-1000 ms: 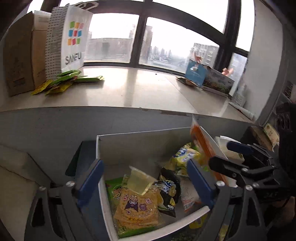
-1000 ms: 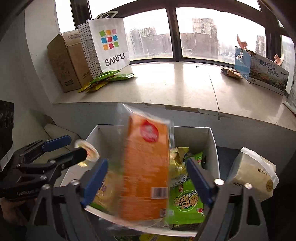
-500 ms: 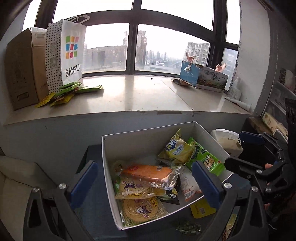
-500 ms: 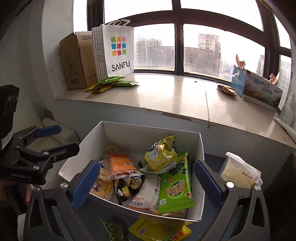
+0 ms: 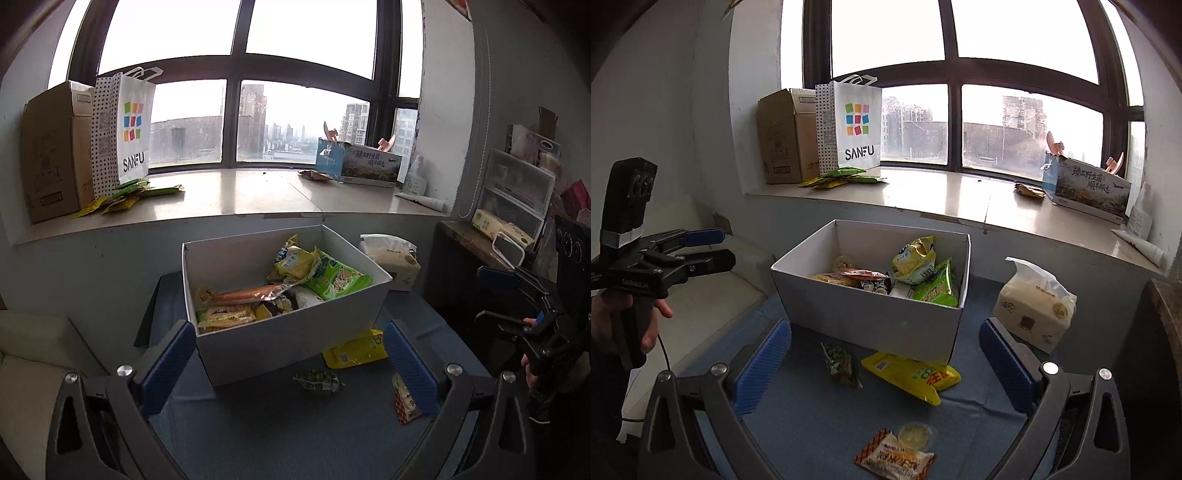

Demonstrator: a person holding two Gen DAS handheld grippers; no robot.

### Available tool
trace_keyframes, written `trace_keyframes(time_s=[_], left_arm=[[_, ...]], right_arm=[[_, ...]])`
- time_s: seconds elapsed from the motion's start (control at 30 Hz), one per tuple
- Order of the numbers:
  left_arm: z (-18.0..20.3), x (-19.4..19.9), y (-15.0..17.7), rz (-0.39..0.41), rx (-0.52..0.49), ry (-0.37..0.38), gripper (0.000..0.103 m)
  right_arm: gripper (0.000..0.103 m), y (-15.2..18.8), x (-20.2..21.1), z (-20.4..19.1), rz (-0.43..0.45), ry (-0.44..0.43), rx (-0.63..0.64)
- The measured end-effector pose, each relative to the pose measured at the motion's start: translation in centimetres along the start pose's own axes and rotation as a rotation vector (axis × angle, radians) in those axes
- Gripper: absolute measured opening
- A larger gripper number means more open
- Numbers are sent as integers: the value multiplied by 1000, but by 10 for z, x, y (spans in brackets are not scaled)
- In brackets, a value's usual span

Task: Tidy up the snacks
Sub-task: 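Move both grippers back over the snacks on the table, then grasp the yellow chip bag with the right gripper while the left gripper grasps the green pea-snack pack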

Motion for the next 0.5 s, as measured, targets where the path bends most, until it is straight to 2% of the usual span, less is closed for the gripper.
trace_keyframes(time_s=[0.07, 0.13, 0.27, 0.37, 0.5], left_arm=[[10, 7, 17, -7, -32, -19, 103], [16, 11, 35, -28, -56, -49, 103], [24, 11, 63, -63, -32, -18, 103], [25, 8, 71, -78, -16, -18, 103], [27, 4, 73, -88, -4, -8, 103]], right_arm=[[103, 14, 13, 6, -9, -4, -33], [103, 28, 24, 10, -34, -44, -89], [103, 55, 37, 19, -53, -39, -115], [103, 71, 34, 25, -75, 8, -80], [103, 83, 17, 21, -82, 83, 56]])
Point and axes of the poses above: each gripper's, at about its wrist camera, not at the fingertips, and x roughly against the way its jaws point, z to its right, y to its underside, the point moved 10 cm from there along -x, roughly the way its jaws point, and after that the axes turned 11 degrees about y, right-handed, at the moved point
